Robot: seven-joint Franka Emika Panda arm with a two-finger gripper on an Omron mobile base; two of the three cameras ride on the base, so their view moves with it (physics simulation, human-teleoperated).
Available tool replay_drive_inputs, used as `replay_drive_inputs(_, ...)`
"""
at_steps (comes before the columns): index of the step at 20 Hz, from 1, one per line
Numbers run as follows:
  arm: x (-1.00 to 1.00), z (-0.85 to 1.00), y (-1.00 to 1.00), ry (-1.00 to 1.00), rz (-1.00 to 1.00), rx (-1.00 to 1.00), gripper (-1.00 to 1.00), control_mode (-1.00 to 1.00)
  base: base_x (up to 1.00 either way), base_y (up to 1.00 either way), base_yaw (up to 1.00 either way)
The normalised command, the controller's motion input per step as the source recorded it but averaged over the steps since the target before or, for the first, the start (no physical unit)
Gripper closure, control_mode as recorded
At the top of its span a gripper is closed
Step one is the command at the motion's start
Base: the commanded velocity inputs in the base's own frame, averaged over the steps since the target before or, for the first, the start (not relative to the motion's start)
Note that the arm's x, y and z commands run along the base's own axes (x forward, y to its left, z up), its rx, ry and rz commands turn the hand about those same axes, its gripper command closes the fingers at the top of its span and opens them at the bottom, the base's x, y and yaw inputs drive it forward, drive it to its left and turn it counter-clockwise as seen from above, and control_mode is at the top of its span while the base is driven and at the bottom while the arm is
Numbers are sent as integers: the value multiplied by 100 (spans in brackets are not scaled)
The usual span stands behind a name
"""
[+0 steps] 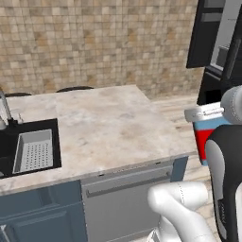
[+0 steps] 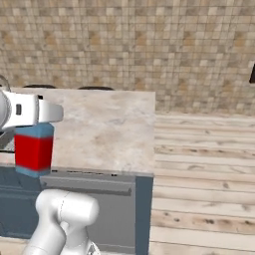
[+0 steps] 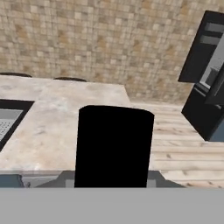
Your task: Place the beer and liquor on the top shelf of the fridge to keep them out of children's reach, and place the tangerine on lower shelves for easy access.
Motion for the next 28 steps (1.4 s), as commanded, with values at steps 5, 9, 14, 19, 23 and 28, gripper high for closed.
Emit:
replay_drive_inputs(5,0,0,0,0,0,0,100,100,0,-100,-24)
replay_drive_inputs(9,0,0,0,0,0,0,100,100,7,-100,-23)
replay_drive_inputs(14,0,0,0,0,0,0,100,100,25,-100,-25)
replay_drive_inputs(19,0,0,0,0,0,0,100,100,40,-96,-36)
replay_drive_inputs(23,0,0,0,0,0,0,100,100,48,-77,-40)
replay_drive_inputs(28,0,0,0,0,0,0,100,100,61,-25,-30)
